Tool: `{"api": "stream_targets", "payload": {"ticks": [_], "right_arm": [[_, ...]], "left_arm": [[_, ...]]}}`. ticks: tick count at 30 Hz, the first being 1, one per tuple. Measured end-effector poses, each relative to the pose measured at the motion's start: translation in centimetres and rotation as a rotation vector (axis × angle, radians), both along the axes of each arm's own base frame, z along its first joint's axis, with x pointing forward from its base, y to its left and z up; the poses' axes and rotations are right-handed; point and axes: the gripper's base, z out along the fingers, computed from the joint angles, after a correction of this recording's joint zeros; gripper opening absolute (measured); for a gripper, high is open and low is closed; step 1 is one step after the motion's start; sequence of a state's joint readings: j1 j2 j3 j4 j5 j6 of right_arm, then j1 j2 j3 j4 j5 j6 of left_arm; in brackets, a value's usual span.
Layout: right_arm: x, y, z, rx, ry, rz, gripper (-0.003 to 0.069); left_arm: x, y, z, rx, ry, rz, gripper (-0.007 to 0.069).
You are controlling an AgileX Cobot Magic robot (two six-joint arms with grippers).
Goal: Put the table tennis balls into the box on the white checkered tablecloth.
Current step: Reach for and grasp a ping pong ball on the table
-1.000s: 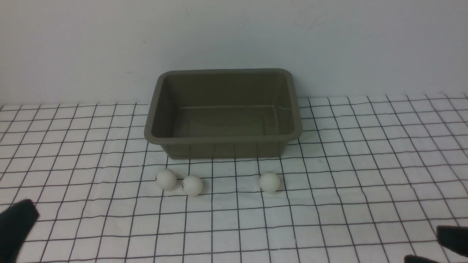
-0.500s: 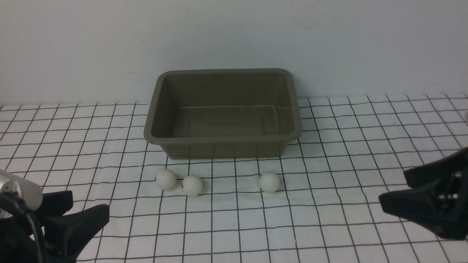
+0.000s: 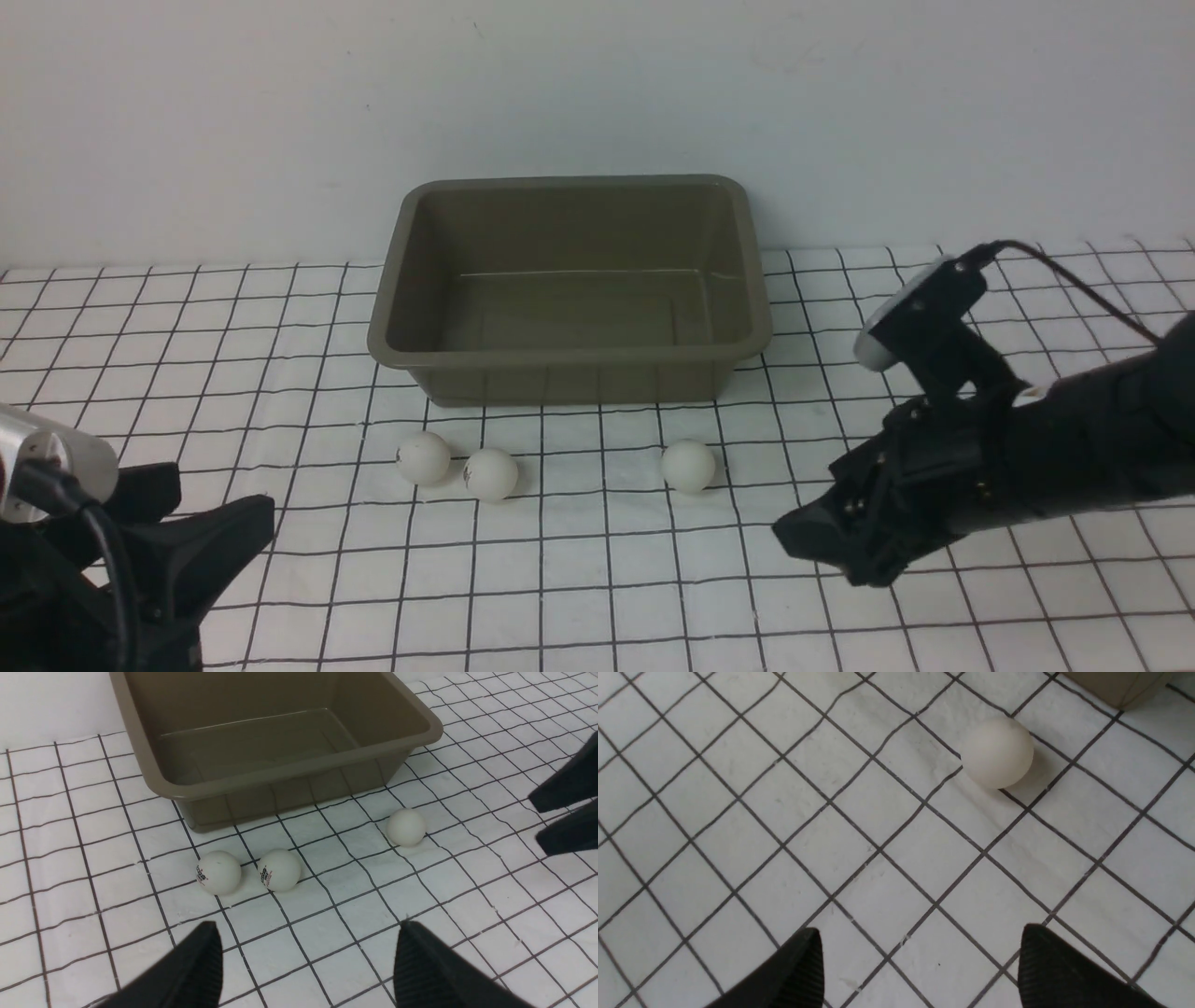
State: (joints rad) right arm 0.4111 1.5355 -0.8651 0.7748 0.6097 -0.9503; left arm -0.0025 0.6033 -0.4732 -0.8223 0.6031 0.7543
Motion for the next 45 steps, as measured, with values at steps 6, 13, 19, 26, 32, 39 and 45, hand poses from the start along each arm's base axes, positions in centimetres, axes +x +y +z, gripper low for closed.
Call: {"api": "stream_targets", "payload": {"ticks": [6,13,19,26,32,39,45], "right_arm": [[4.0,2.3,-1.1,0.007,-0.007,-0.08,0.0503],[5.8,3.1,-3.0,-0.006,0.025,-0.1,0.0503],[7.5,4.2,-4.8,-0.006,0.08,-0.085,0.0503],[8.6,4.8,-6.1,-0.012,0.096,-0.084,0.0503],[8.8,4.8,-6.6,-0.017,0.098,-0.093,0.0503],[8.9,4.8,-6.7,-0.018,0.089,-0.099,0.0482],[9.0,4.7,-6.7,-0.016,0.082,-0.109,0.0413]], "left_arm": [[0.0,0.0,-0.1,0.017,0.004,-0.005,0.0447],[-0.1,-0.1,-0.2,0.02,0.021,-0.021,0.0447],[-0.2,-0.1,-0.3,0.02,0.026,-0.026,0.0447],[-0.2,-0.2,-0.3,0.02,0.034,-0.035,0.0447],[-0.2,-0.2,-0.3,0.02,0.035,-0.035,0.0447],[-0.2,-0.2,-0.3,0.02,0.035,-0.035,0.0447],[-0.2,-0.2,-0.3,0.02,0.035,-0.035,0.0447]]}}
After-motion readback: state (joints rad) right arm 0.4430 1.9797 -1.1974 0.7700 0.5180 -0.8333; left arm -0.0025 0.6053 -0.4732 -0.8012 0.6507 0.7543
